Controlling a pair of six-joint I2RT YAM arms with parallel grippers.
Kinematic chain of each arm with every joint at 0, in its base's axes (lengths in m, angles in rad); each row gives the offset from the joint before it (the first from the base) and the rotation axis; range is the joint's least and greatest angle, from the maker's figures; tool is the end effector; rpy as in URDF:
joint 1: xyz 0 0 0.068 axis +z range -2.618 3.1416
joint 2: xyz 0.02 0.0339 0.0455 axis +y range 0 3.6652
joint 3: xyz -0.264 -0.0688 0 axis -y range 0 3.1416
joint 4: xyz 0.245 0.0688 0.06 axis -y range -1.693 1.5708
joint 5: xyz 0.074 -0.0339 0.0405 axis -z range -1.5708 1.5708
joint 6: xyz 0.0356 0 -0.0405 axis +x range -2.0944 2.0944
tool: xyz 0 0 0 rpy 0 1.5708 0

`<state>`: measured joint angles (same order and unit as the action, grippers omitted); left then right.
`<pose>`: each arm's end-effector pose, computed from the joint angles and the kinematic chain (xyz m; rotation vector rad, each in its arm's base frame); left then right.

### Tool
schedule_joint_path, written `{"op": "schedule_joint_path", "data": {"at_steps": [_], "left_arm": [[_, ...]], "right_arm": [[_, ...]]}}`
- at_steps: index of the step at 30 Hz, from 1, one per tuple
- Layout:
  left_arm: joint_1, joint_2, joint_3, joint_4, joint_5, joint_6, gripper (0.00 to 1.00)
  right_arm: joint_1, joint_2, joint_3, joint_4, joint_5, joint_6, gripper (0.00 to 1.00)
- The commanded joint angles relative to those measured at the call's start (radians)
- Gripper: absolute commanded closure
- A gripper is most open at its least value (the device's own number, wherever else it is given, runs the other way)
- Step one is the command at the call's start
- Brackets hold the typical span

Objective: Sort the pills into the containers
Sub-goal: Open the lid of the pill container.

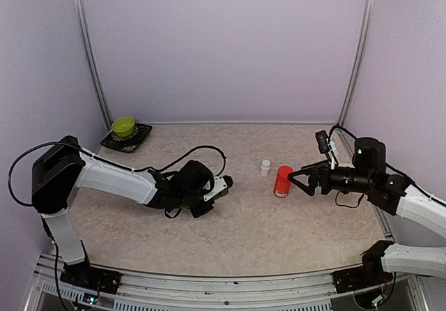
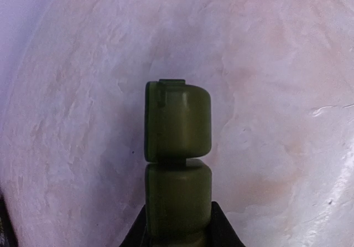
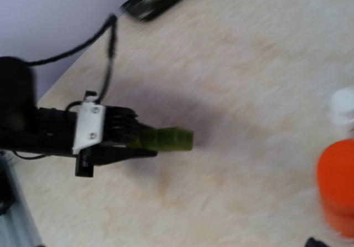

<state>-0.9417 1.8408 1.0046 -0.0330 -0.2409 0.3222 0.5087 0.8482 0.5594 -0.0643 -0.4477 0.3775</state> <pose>0.2241 -0.2936 0.1434 1.3343 2.0028 0.0090 0.1645 0.1094 0.2626 -0.4478 1.9744 1.0090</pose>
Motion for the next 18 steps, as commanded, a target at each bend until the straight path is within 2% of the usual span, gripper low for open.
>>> {"op": "schedule_joint_path", "data": {"at_steps": [1, 5, 9, 18], "left_arm": [[-0.107, -0.11, -0.035, 0.125, -0.211, 0.022, 0.88], [-0.203, -0.156, -0.045, 0.161, -0.28, 0.031, 0.88], [-0.296, -0.187, -0.061, 0.23, -0.362, 0.052, 0.88], [-0.414, -0.244, -0.1, 0.341, -0.385, 0.079, 0.87]], "right_arm": [[0.015, 0.07, 0.015, -0.062, -0.173, 0.074, 0.0], [0.041, 0.052, -0.017, -0.002, -0.178, 0.075, 0.0], [0.053, 0.062, -0.037, 0.061, -0.2, 0.145, 0.0], [0.162, 0.185, 0.019, 0.152, -0.2, 0.221, 0.0]]}}
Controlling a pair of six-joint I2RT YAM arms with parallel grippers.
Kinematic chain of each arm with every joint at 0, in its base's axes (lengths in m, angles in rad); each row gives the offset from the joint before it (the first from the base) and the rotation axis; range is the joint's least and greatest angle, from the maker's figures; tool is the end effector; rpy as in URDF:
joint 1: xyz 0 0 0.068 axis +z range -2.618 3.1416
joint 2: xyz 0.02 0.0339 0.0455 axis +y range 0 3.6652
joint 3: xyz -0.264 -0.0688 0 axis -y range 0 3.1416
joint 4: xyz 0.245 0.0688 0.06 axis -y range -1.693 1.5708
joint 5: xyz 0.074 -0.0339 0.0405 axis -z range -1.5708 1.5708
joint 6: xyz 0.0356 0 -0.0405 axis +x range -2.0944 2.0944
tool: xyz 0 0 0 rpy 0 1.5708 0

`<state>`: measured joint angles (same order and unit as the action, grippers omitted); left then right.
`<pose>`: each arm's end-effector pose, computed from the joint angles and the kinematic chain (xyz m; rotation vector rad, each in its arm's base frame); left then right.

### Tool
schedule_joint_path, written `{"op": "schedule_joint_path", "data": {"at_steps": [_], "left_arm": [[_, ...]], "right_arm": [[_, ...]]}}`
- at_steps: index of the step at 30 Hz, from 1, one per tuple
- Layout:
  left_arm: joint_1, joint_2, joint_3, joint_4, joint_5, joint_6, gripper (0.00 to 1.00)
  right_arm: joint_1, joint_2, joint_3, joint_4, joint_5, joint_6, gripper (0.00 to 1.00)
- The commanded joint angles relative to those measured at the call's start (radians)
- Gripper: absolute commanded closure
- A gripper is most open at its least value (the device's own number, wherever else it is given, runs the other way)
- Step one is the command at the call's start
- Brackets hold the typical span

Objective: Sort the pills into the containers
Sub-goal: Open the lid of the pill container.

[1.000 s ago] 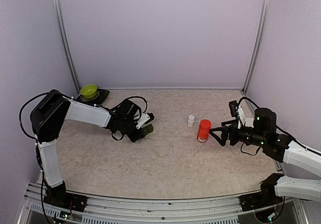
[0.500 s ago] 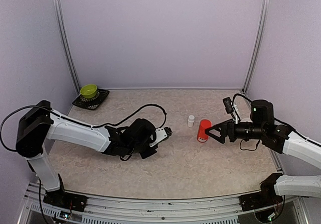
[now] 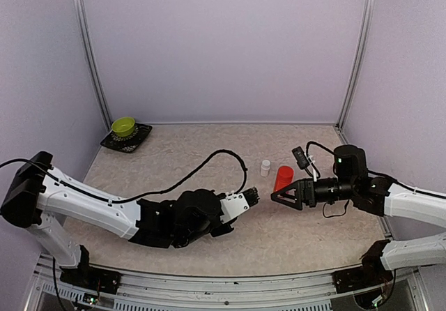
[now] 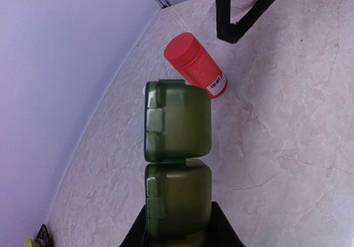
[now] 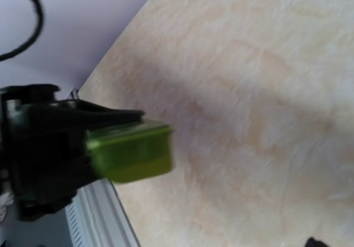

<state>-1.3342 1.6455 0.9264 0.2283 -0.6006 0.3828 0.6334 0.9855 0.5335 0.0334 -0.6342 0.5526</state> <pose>0.1027 -0.3401 0.2118 1.2311 1.5382 0.0015 0.1605 0.1440 0.2388 -0.5405 2.1129 1.3549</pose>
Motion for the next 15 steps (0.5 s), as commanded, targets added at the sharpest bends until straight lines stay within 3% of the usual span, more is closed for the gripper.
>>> {"op": "schedule_joint_path", "data": {"at_steps": [1, 15], "left_arm": [[-0.028, -0.056, -0.026, 0.085, -0.019, 0.018, 0.86], [-0.089, -0.046, -0.006, 0.07, -0.019, 0.018, 0.85]], "right_arm": [[0.046, 0.059, 0.05, 0.065, -0.019, 0.052, 0.0], [0.099, 0.096, 0.094, 0.117, -0.024, 0.119, 0.02]]}}
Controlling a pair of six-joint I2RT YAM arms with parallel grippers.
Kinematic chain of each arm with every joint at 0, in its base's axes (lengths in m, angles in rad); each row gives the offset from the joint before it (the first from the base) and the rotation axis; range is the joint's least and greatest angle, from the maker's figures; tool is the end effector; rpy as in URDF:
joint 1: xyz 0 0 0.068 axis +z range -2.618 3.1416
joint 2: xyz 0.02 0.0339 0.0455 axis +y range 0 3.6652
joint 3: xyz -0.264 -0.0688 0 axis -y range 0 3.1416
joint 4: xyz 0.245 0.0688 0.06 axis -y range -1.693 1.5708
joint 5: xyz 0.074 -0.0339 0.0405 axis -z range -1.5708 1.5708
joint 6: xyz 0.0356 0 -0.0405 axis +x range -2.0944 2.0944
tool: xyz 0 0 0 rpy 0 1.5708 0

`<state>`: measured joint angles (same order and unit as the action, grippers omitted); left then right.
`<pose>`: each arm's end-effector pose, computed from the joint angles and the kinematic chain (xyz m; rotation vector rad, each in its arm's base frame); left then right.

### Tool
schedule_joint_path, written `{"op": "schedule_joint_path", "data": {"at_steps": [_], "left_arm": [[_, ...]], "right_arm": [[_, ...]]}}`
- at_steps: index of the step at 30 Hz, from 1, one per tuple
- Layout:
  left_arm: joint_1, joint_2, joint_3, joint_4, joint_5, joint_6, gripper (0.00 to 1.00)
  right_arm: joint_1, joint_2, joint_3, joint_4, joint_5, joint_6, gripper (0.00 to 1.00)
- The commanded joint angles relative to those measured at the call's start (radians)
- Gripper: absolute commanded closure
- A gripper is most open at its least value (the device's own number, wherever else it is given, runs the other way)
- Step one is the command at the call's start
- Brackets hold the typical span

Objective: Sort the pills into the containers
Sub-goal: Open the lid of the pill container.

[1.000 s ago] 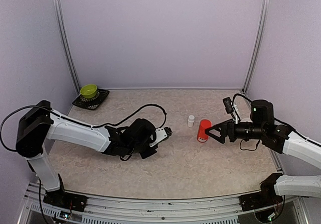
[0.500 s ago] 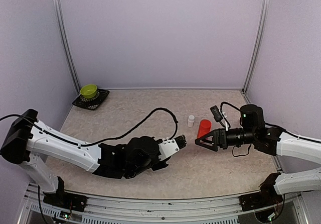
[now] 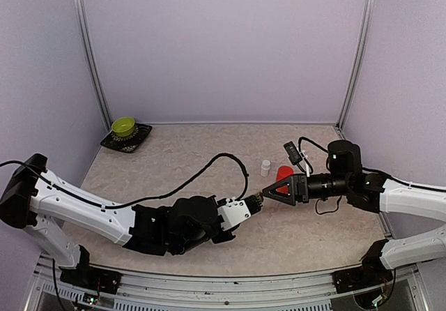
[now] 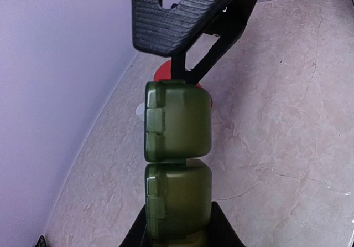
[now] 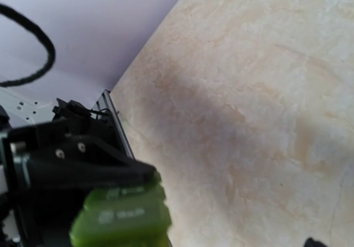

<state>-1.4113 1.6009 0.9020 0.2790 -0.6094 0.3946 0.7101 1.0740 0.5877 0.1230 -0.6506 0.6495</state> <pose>0.0754 -0.3407 0.2236 1.2345 1.4606 -0.0768 0.1637 0.1692 0.2478 -0.5573 2.1046 1.4756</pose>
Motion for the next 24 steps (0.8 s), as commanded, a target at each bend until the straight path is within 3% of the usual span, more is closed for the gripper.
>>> {"op": "schedule_joint_path", "data": {"at_steps": [1, 24], "left_arm": [[-0.014, 0.0, 0.021, 0.019, -0.008, 0.005, 0.85], [-0.018, 0.033, 0.041, 0.01, -0.016, -0.005, 0.84]], "right_arm": [[0.025, 0.01, 0.044, 0.026, -0.008, 0.022, 0.03], [0.095, 0.051, 0.038, 0.018, 0.005, 0.023, 0.12]]}}
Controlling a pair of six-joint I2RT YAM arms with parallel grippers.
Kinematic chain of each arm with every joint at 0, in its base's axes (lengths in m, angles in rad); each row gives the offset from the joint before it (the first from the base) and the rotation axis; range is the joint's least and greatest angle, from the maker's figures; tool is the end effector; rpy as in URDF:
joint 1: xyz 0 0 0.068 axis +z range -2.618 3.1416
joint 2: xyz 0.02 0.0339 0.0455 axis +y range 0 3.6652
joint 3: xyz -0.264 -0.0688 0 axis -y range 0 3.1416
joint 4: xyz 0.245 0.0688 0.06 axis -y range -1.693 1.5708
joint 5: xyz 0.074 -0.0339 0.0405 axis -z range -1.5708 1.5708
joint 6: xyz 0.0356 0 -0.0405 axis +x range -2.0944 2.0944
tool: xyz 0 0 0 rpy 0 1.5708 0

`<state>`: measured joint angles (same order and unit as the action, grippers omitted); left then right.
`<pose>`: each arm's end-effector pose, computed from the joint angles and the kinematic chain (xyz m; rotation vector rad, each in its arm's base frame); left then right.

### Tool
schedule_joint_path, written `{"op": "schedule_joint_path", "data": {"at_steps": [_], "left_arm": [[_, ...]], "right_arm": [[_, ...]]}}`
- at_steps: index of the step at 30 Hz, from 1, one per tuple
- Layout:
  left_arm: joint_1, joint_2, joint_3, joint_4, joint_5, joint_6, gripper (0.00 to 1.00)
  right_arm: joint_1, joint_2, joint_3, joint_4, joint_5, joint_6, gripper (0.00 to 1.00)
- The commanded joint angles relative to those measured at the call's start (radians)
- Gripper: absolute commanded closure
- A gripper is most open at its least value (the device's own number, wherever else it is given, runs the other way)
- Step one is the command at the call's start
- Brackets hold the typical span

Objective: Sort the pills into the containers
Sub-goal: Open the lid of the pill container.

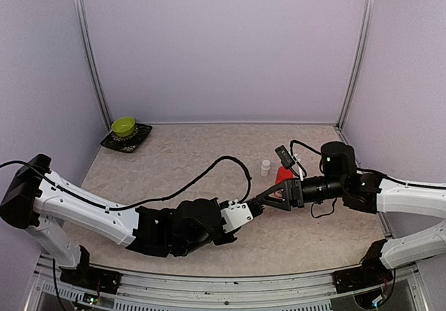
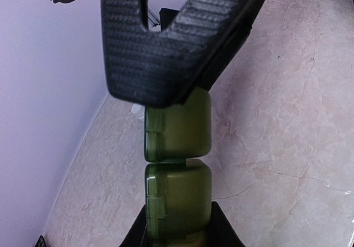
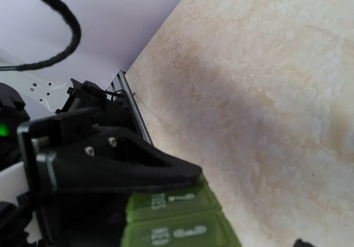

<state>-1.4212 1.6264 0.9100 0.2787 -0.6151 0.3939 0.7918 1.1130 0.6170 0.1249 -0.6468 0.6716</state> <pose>0.0728 -0.3452 0.2178 1.2520 1.4620 -0.0678 0.1553 0.1878 0.2493 -0.6243 2.1275 1.5265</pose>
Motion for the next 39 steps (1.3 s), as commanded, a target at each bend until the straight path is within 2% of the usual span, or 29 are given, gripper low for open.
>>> {"op": "schedule_joint_path", "data": {"at_steps": [1, 11, 23, 39], "left_arm": [[-0.008, 0.008, 0.033, 0.01, -0.011, -0.004, 0.84], [-0.008, 0.023, 0.043, 0.004, -0.008, -0.001, 0.84], [-0.008, 0.016, 0.03, 0.004, -0.012, -0.003, 0.84], [-0.008, 0.015, 0.023, 0.004, -0.014, -0.013, 0.84]], "right_arm": [[0.014, 0.015, 0.008, 0.018, 0.001, 0.002, 0.13], [0.016, 0.034, 0.024, 0.015, 0.001, -0.005, 0.19], [0.018, 0.018, 0.005, 0.029, -0.003, -0.012, 0.36], [0.018, -0.016, -0.024, 0.018, 0.005, -0.029, 0.34]]}}
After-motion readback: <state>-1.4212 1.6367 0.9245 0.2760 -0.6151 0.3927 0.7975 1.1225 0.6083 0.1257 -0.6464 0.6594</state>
